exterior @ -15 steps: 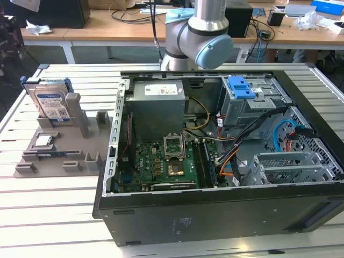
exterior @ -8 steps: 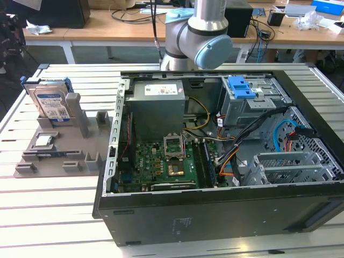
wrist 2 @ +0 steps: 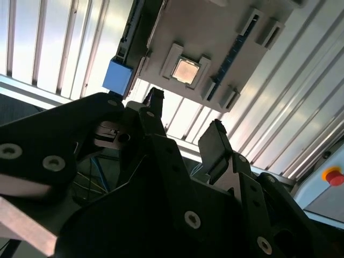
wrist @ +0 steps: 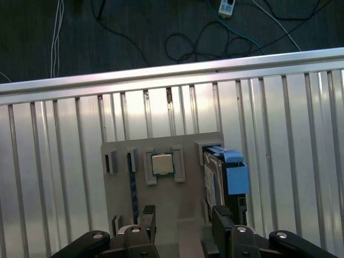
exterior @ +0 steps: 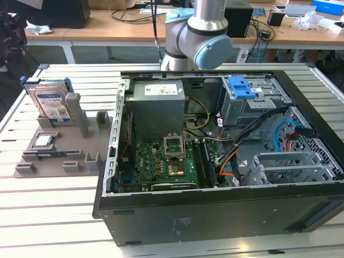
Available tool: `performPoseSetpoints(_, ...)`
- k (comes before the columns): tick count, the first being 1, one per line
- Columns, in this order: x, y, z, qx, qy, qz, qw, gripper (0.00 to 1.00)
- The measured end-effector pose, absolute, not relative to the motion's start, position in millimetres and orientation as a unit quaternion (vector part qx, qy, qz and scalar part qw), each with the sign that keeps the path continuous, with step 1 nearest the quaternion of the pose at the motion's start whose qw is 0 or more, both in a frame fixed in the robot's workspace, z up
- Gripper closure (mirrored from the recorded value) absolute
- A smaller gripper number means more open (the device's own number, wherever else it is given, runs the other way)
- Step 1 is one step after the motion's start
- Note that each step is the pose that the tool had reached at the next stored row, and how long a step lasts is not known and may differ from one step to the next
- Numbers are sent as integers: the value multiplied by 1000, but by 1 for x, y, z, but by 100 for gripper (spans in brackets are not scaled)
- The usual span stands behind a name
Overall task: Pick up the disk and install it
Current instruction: 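Pick up the disk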
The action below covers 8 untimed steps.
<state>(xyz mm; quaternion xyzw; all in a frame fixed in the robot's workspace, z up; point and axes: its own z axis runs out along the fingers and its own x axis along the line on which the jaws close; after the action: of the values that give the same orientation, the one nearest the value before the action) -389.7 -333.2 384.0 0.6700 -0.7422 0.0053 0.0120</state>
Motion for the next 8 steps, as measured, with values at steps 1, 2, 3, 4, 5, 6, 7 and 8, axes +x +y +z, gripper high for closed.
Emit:
performPoseSetpoints(1,-390,-333,384,670,-742,5,12,46)
performPoseSetpoints(2,-390,-332,384,670,-742,5,12,46)
performPoseSetpoints(3,-390,-331,384,670,-742,5,12,46)
performPoseSetpoints(4,-390,-331,384,670,-742,5,12,46)
performPoseSetpoints(5,-390,-330,384,670,-742,5,12,46)
performPoseSetpoints(6,-390,-329,384,670,-742,5,12,46)
performPoseSetpoints(7,-390,-328,384,670,-742,5,12,46)
performPoseSetpoints(8,-390,-328,384,670,-742,5,12,46)
